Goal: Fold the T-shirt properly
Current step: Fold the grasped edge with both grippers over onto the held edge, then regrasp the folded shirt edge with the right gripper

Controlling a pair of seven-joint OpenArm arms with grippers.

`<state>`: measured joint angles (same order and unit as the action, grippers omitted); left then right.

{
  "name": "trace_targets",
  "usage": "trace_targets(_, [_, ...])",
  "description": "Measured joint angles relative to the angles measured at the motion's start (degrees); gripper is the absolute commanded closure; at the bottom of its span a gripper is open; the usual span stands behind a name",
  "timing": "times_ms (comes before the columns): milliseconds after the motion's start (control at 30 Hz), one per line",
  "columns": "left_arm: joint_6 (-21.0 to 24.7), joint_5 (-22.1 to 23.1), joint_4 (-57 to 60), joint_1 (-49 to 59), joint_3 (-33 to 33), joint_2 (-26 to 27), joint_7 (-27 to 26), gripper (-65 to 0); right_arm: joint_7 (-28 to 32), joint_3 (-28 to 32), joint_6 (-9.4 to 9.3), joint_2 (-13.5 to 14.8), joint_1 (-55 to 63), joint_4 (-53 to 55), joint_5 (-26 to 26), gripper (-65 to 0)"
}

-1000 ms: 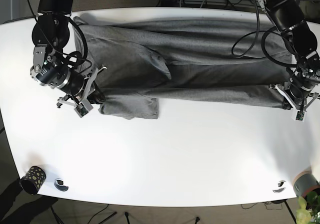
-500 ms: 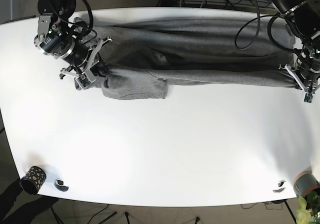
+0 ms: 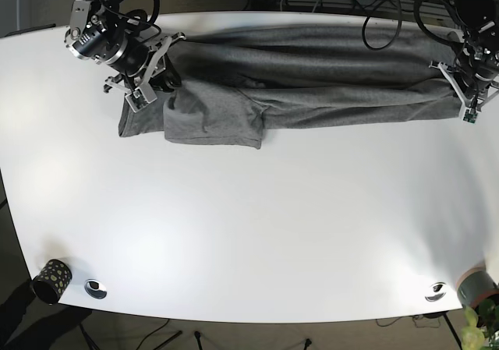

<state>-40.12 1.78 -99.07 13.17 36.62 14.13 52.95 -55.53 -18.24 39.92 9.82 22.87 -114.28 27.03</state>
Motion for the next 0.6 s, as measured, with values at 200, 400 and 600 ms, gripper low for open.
trace_targets(200, [-0.07, 0.11, 4.07, -1.49, -1.20, 0.07, 0.02, -35.6, -0.04, -3.04, -0.22, -1.46, 0.39, 0.00, -0.07, -53.6])
trace_targets(400, [0.00, -0.17, 4.04, -4.81, -1.16, 1.77, -0.09, -33.9, -0.79, -5.03, -0.22, -2.84, -2.23, 0.11, -0.28, -53.7])
trace_targets(600, [0.00, 0.02, 1.68, -6.69, -1.33, 1.51, -0.09, -33.9, -6.23, -5.07, -0.15, -2.99, -10.95, 5.44, -0.20, -49.6])
